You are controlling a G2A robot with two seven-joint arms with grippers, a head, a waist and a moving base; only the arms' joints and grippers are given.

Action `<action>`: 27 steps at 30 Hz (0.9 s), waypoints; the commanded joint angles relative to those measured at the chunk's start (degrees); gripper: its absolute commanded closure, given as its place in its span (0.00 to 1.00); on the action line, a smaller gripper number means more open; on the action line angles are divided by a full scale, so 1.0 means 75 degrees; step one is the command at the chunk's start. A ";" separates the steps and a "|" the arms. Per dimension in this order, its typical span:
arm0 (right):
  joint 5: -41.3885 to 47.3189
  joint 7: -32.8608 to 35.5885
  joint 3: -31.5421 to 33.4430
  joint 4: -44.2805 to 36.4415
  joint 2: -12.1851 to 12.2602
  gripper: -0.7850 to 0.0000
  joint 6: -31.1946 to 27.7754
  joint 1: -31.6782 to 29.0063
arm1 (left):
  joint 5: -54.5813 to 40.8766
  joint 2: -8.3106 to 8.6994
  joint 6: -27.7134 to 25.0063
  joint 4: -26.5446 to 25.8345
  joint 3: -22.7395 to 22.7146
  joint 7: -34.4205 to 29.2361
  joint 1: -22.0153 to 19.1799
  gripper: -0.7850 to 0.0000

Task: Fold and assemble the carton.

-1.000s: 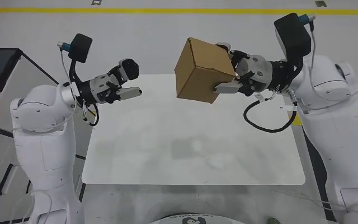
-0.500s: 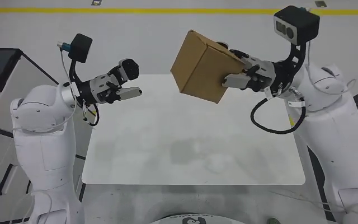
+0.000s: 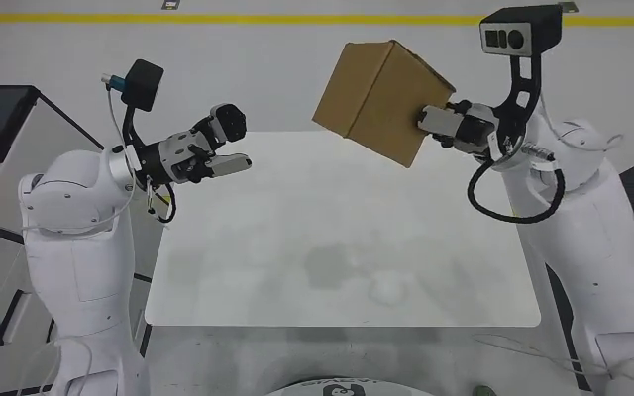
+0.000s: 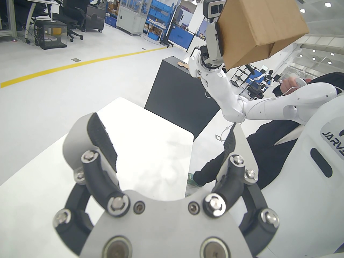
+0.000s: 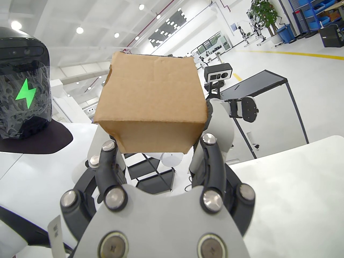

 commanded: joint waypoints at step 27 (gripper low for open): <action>-0.5987 -0.0320 0.1420 -0.1088 0.0080 1.00 -0.3109 0.0087 | 0.0000 0.0000 0.0000 0.0000 0.0000 0.0000 0.0000 0.00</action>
